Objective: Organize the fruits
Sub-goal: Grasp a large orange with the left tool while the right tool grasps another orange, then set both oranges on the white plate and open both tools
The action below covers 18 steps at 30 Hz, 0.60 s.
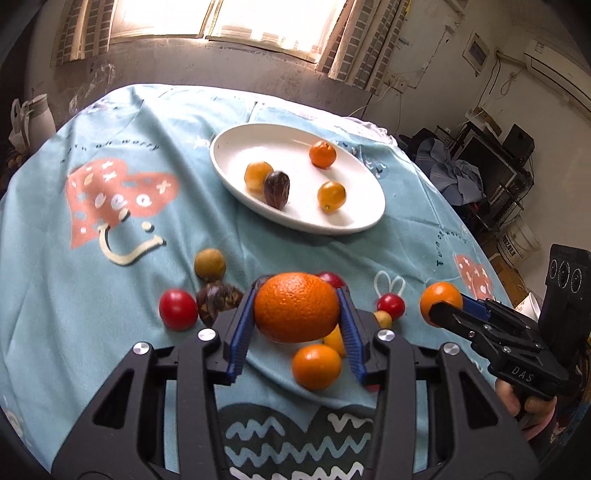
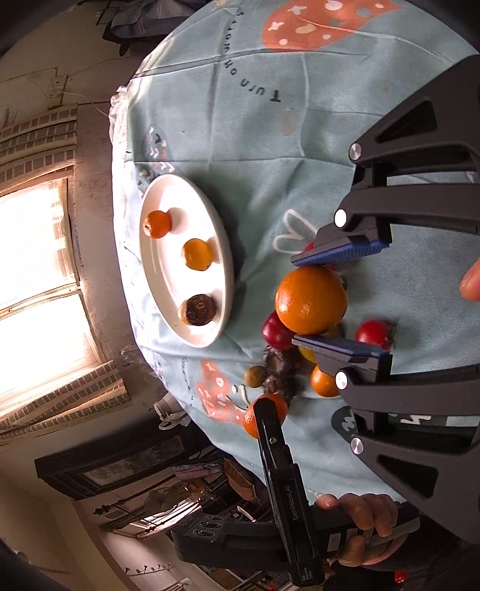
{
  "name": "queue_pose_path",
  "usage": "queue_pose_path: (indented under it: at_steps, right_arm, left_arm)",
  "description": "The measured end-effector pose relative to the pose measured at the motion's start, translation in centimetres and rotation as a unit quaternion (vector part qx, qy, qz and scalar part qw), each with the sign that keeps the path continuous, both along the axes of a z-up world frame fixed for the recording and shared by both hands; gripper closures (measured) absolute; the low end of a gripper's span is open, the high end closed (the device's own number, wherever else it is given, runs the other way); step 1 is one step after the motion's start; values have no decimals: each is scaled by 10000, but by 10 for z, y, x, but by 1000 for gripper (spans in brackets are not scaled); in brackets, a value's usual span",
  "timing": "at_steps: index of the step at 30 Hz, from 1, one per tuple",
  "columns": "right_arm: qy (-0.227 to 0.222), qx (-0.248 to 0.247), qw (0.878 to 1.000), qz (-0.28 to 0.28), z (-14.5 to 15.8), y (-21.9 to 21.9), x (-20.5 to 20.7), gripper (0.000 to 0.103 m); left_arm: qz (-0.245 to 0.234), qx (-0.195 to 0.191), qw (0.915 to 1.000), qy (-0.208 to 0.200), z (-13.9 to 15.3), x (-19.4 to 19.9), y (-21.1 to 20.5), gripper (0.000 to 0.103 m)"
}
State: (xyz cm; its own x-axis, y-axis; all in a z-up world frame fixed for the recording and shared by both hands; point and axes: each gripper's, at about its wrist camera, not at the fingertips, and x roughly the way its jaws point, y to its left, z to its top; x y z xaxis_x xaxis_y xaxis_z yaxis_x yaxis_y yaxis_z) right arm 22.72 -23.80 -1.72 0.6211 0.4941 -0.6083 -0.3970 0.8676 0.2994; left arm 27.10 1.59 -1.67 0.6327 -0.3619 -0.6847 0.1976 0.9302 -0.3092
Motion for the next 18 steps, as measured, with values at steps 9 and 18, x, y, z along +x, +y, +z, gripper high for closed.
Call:
queue_pose_path:
  at_steps: [9, 18]
  right_arm:
    - [-437, -53, 9972, -609, 13, 8, 94, 66]
    - [151, -237, 9972, -697, -24, 16, 157, 65]
  left_arm:
    - [-183, 483, 9983, -270, 22, 102, -36, 59]
    - [-158, 970, 9951, 82, -8, 170, -59, 58]
